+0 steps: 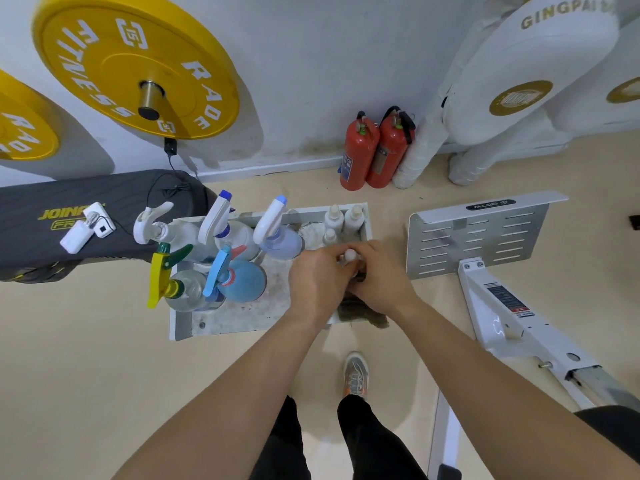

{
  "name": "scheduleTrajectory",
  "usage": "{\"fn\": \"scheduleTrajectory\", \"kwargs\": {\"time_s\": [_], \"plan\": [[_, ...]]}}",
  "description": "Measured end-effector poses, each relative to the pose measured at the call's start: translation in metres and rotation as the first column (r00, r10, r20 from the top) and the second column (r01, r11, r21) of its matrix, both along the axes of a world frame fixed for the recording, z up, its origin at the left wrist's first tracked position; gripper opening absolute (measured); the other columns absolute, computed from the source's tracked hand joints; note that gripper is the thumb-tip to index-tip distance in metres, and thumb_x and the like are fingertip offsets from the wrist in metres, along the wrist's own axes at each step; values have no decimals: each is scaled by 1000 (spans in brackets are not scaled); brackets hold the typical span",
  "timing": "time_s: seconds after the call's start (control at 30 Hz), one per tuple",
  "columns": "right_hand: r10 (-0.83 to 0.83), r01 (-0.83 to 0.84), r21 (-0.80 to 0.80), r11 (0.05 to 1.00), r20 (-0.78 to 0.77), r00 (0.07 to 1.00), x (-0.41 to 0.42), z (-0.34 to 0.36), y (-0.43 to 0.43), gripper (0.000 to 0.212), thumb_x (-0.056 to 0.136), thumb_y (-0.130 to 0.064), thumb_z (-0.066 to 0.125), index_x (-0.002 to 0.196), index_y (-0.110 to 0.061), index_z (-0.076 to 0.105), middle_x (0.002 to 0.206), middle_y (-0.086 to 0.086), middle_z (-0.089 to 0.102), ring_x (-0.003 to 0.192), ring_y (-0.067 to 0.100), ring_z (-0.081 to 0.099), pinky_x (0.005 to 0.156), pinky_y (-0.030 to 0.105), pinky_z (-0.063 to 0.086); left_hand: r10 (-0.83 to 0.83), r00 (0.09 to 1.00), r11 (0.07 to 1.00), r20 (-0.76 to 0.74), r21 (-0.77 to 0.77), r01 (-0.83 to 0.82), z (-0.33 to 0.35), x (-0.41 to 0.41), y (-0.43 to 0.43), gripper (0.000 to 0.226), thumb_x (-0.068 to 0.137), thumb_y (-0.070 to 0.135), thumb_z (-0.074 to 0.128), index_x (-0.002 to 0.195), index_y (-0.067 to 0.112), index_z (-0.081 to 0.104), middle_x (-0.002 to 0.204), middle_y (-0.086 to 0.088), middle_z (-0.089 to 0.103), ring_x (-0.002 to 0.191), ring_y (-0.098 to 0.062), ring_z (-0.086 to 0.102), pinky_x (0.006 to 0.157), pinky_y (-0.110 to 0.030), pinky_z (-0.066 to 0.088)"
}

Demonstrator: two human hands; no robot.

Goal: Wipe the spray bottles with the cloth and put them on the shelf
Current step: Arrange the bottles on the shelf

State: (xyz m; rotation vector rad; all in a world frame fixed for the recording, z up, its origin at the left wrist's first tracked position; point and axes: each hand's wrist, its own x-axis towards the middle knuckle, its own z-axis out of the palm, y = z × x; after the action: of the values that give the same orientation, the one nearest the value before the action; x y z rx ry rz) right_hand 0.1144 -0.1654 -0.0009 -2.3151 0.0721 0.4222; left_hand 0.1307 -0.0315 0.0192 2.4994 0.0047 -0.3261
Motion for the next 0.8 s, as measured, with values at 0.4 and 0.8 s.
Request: {"fn": "scheduleTrajectory", "kwargs": {"time_s": [0.4,0.8], "plan": [[-274,284,-134,949,86,958,34,-33,2,19,91,-20,61,109,-15,59,108,6,58,89,28,58,75,40,50,326,880,915,-346,-116,-385,-55,11,1,59,89,29,68,140,13,41,134,-8,57,120,-29,57,95,-41,49],[-288,298,-94,950,107,952,42,-41,2,25,90,-17,64,114,-14,58,111,7,53,89,28,58,77,45,52,231,930,922,-287,-240,-303,-69,43,-15,56,83,27,64,136,25,44,118,-1,67,104,-26,64,87,-46,55]]}}
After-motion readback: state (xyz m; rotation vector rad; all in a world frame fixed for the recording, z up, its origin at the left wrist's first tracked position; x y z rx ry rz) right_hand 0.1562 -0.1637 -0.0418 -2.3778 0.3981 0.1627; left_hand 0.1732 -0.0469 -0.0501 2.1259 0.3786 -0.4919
